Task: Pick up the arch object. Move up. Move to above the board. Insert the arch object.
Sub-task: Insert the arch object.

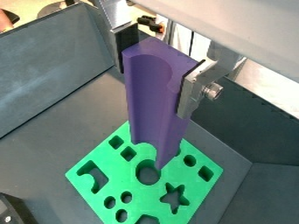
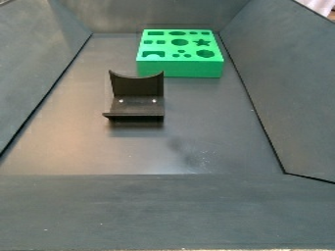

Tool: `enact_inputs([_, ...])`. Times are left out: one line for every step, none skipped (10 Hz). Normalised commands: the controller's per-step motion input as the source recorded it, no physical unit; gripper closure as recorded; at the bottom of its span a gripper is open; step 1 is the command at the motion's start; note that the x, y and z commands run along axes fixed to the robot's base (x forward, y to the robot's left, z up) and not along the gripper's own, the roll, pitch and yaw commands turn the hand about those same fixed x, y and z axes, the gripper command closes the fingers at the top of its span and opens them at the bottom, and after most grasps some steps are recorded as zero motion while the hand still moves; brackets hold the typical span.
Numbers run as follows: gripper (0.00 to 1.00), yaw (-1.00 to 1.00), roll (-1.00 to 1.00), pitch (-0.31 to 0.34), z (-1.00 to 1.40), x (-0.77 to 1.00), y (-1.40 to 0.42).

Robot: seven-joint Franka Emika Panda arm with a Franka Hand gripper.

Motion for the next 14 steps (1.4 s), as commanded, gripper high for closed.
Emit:
enact_inputs([1.0,0.0,0.01,0.0,-0.03,-0.02,0.0])
enact_inputs([1.0,0.0,0.13,0.0,-0.11,-0.03,0.09])
enact_inputs([1.0,0.42,0.0,-0.024,-0.01,0.3,0.53])
enact_inputs([1.0,0.47,0.0,-0.04,-0.2,0.42,0.39])
enact_inputs([1.0,0.43,0.0,-0.039,-0.25,0.52,0.38])
enact_inputs([1.0,0.46,0.0,-0.013,-0.17,0.51,0.33])
enact_inputs([1.0,0.44,0.0,-0.013,-0.3,0.66,0.26])
enact_inputs([1.0,0.43,0.0,-0.039,-0.35,0.66,0.29])
enact_inputs([1.0,0.43,-0.02,-0.073,-0.38,0.61,0.3])
enact_inputs([1.0,0.42,-0.04,-0.027,-0.42,0.69,0.31])
enact_inputs([1.0,0.37,-0.04,0.0,-0.41,0.79,0.29])
enact_inputs([1.0,0.25,-0.01,0.014,-0.34,0.98,0.28])
enact_inputs([1.0,0.16,0.01,0.067,-0.27,1.0,0.27])
enact_inputs([1.0,0.05,0.12,0.031,-0.13,1.0,0.25])
